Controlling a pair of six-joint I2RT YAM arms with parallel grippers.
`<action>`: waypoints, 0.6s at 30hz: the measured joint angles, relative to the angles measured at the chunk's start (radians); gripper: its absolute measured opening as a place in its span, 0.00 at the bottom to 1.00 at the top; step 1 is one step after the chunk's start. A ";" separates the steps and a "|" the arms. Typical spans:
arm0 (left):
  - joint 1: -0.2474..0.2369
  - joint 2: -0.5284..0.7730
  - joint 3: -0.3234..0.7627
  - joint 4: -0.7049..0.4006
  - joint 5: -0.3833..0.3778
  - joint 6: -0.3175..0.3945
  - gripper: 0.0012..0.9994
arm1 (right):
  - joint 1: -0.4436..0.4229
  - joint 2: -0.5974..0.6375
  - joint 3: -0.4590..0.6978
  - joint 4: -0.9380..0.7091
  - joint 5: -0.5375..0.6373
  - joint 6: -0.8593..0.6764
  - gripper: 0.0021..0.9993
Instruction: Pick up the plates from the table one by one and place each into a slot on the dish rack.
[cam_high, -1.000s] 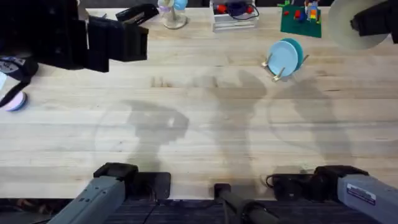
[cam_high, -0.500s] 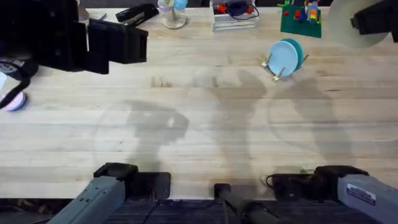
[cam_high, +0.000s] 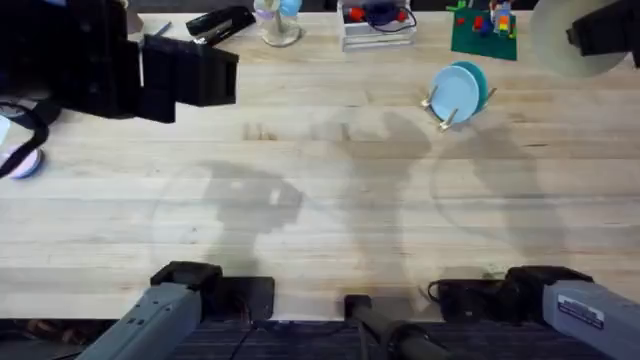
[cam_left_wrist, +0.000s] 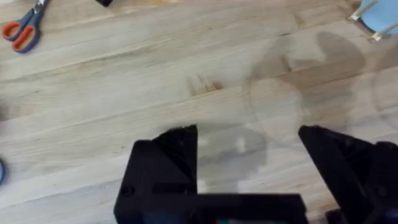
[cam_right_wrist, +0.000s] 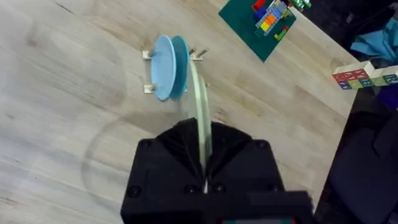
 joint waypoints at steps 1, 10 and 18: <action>0.000 0.000 0.000 0.000 0.000 0.000 0.99 | 0.000 0.000 0.000 0.000 0.000 -0.002 0.03; 0.000 0.000 0.000 -0.030 0.000 0.000 1.00 | -0.001 0.003 0.000 0.000 0.000 -0.018 0.03; 0.000 0.000 0.000 -0.077 0.000 0.000 1.00 | -0.087 0.068 0.002 0.003 -0.052 -0.017 0.03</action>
